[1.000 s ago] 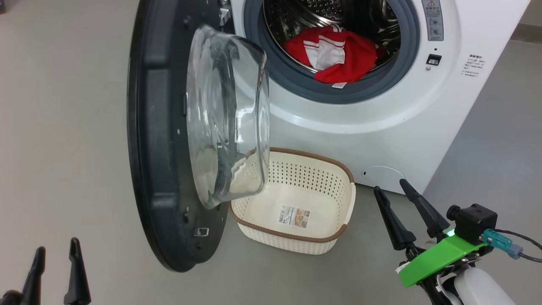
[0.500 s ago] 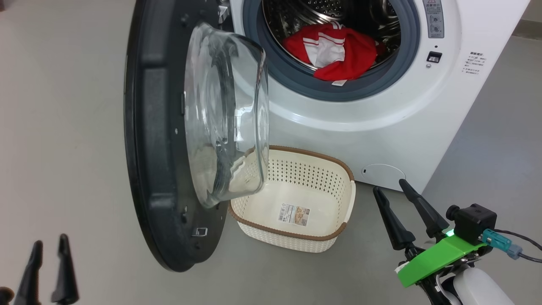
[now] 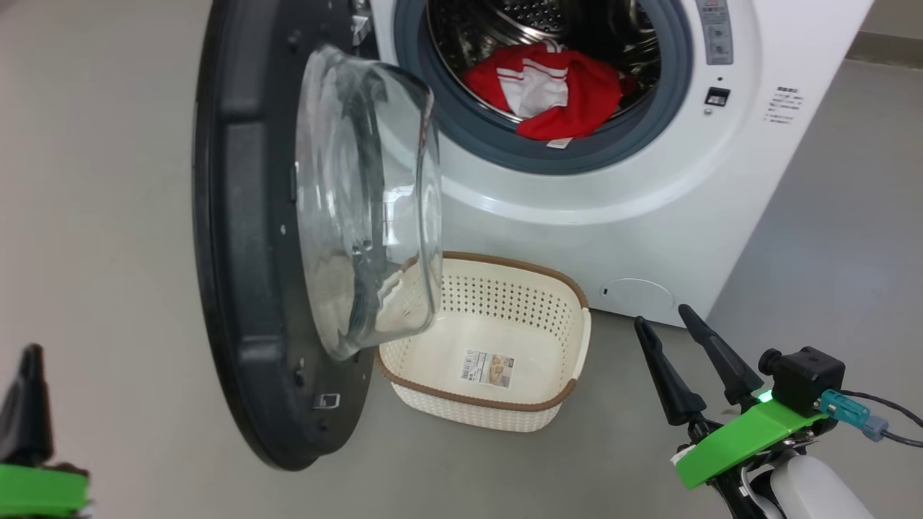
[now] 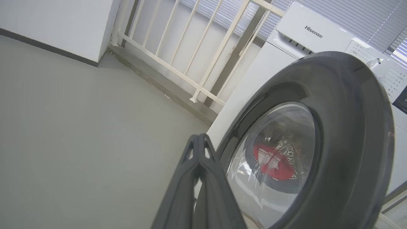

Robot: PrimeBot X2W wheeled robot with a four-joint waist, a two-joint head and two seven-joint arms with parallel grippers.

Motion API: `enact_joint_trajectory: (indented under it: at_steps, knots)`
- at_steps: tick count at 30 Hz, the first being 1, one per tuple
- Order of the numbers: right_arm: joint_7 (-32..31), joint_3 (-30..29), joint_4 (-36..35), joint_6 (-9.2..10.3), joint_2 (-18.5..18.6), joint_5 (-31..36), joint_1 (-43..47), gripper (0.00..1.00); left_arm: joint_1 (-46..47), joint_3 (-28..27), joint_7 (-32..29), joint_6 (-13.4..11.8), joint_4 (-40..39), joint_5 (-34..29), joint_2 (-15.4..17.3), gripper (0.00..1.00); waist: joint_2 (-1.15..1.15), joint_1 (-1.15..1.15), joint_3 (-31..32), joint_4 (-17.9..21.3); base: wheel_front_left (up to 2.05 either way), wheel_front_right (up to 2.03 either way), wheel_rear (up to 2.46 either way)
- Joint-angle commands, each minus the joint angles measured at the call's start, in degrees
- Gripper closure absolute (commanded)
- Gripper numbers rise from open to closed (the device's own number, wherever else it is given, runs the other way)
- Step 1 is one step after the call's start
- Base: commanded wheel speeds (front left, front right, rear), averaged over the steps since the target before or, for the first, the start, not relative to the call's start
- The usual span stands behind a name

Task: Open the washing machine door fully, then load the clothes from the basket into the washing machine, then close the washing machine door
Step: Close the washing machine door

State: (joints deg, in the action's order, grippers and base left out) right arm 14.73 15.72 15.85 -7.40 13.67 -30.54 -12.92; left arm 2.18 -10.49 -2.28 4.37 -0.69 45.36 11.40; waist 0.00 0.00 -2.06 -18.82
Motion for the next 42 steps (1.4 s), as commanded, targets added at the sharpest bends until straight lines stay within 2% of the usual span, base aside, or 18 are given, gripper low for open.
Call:
enact_joint_trajectory:
  at_steps: [1,9,10,16,21,27,34,42]
  knots:
    - [0.3,0.8,-1.3,-0.09,-0.1,0.1,-0.7,0.0,2.9,-2.7,-0.9,0.2,-2.1,1.3,2.3,1.0,0.0,0.0,0.2,0.7,0.0,0.0,0.0]
    - [0.3,0.4,-1.5,-0.09,-0.2,0.2,-0.3,0.0,8.0,-6.6,-14.1,-3.9,-3.6,15.8,3.6,1.0,0.0,0.0,0.5,4.3,0.0,0.0,0.0]
    - [0.3,0.3,-1.3,-0.09,-0.2,0.2,0.2,0.0,9.5,-7.3,-16.9,-5.5,-3.4,18.9,3.7,1.0,0.0,0.0,0.8,5.1,0.0,0.0,0.0]
    - [0.3,0.1,-1.5,-0.09,-0.1,-0.1,0.6,0.0,13.1,-9.2,-23.4,-10.2,-2.9,26.3,4.0,1.0,0.0,0.0,1.4,7.8,0.0,0.0,0.0]
    - [0.3,0.0,-1.6,-0.09,0.4,-0.3,1.1,0.0,15.0,-9.1,-27.9,-13.9,-2.0,29.2,5.0,1.0,0.0,0.0,1.9,9.3,0.0,0.0,0.0]
    - [0.3,0.3,-1.6,-0.09,0.4,-0.3,1.2,0.0,16.6,-9.4,-33.9,-17.9,-1.5,34.7,4.7,1.0,0.0,0.0,2.1,11.1,0.0,0.0,0.0]
    - [0.3,0.4,-1.7,-0.09,0.7,-0.2,1.2,0.0,16.2,-8.8,-39.1,-22.2,-6.2,39.1,3.6,1.0,0.0,0.0,2.1,12.6,0.0,0.0,0.0]
    - [0.3,0.5,-1.8,-0.09,0.4,-0.2,0.8,0.0,16.1,-6.6,-42.3,-25.4,-11.2,40.9,2.4,1.0,0.0,0.0,1.5,14.5,0.0,0.0,0.0]
